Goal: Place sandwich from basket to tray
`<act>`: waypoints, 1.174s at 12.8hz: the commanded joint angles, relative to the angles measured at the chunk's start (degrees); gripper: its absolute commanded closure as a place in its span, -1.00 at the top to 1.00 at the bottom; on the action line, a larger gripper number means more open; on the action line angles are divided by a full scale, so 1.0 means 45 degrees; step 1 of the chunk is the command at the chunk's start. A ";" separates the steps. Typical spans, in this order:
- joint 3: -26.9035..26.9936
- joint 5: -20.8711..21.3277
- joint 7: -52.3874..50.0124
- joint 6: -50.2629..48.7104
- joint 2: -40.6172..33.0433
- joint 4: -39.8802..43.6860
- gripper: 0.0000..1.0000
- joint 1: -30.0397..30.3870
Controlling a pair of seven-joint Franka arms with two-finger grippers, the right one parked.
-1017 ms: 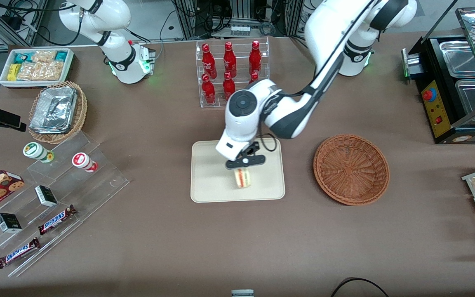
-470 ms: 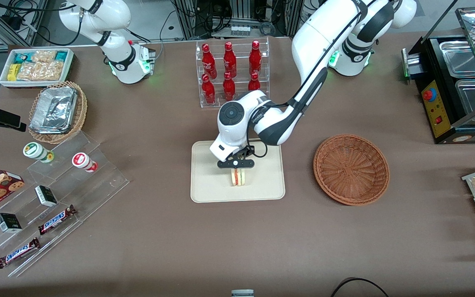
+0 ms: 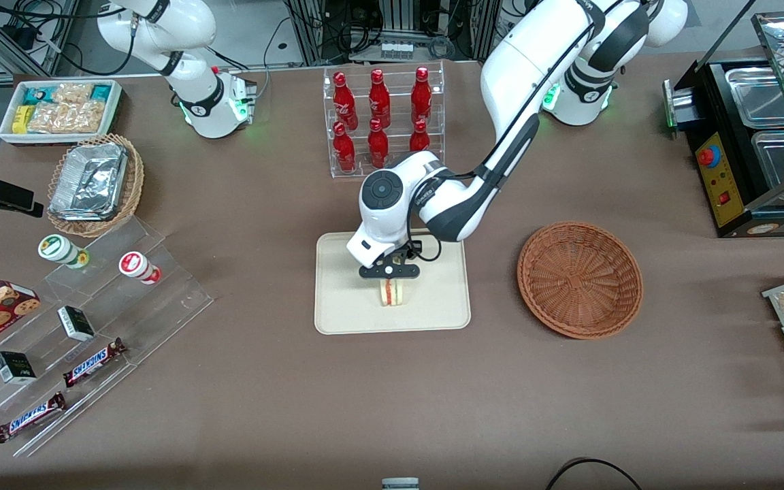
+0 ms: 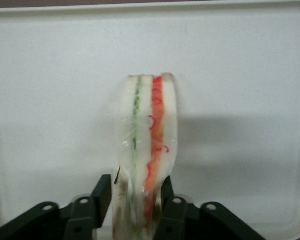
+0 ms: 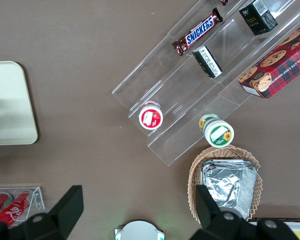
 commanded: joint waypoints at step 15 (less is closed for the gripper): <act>0.0177 0.0044 -0.0816 -0.4952 -0.6344 0.0067 1.00 0.3109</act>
